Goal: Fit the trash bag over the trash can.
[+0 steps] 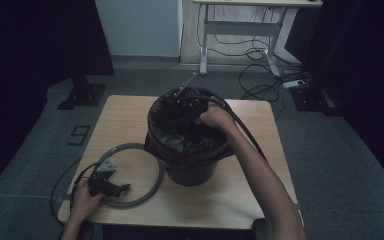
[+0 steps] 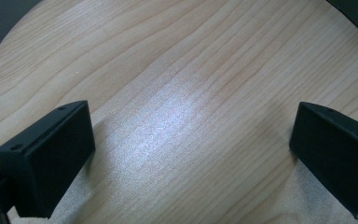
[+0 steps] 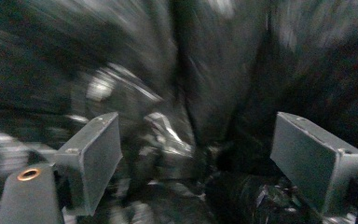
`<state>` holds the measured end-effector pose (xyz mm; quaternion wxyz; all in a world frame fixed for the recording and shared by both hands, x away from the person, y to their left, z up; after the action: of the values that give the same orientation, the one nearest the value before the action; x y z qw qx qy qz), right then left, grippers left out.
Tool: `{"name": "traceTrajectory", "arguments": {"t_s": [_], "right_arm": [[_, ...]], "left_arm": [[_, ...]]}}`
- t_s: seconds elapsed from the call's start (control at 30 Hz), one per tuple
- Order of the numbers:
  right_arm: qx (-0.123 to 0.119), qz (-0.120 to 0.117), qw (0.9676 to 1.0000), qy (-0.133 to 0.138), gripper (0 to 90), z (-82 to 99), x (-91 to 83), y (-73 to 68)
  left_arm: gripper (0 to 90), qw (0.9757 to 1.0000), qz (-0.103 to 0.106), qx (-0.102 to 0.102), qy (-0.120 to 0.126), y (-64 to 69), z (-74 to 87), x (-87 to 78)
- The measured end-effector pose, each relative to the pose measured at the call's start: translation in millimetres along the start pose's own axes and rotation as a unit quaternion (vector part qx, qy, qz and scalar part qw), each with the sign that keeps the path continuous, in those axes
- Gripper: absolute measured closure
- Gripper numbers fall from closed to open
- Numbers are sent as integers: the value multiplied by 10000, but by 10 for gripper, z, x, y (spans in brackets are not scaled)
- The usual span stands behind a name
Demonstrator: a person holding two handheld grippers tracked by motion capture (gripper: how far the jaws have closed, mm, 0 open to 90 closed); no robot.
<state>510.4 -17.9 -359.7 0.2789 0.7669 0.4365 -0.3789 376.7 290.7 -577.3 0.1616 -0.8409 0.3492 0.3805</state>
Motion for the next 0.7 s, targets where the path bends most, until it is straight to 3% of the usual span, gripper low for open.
{"name": "traceTrajectory", "arguments": {"t_s": [0.13,0.2,0.3,0.37,0.53,0.6,0.7], "right_arm": [[-129,-58,9995,273,162,-94,-204,-165],[-190,-267,9988,354,139,-122,-220,-304],[-173,-533,9981,253,133,-125,-99,-483],[-150,-539,9984,120,130,-115,34,-550],[122,-498,9983,-270,131,-89,362,-560],[59,-399,9982,-450,131,-66,473,-550],[-20,-356,9978,-560,135,-51,497,-545]], "left_arm": [[0,10000,-1,1,-1,0,0,0],[0,10000,2,2,1,0,0,0],[0,10000,2,-7,8,2,0,1],[0,10000,6,-4,6,1,0,1],[0,10000,5,-5,7,1,0,1],[0,10000,1,-5,5,1,0,1],[0,10000,6,-6,7,1,0,1]]}}
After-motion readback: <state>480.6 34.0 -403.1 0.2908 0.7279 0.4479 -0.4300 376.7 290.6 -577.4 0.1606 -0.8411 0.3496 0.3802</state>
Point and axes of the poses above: each handheld gripper's, and its own axes: x roughly forward along the jaws, z roughly out of its underside, y roughly to its right, the point moved 4 cm from there along x, roughly forward along the jaws, and after that the axes turned 1 degree about -z, right-handed, at the moved point
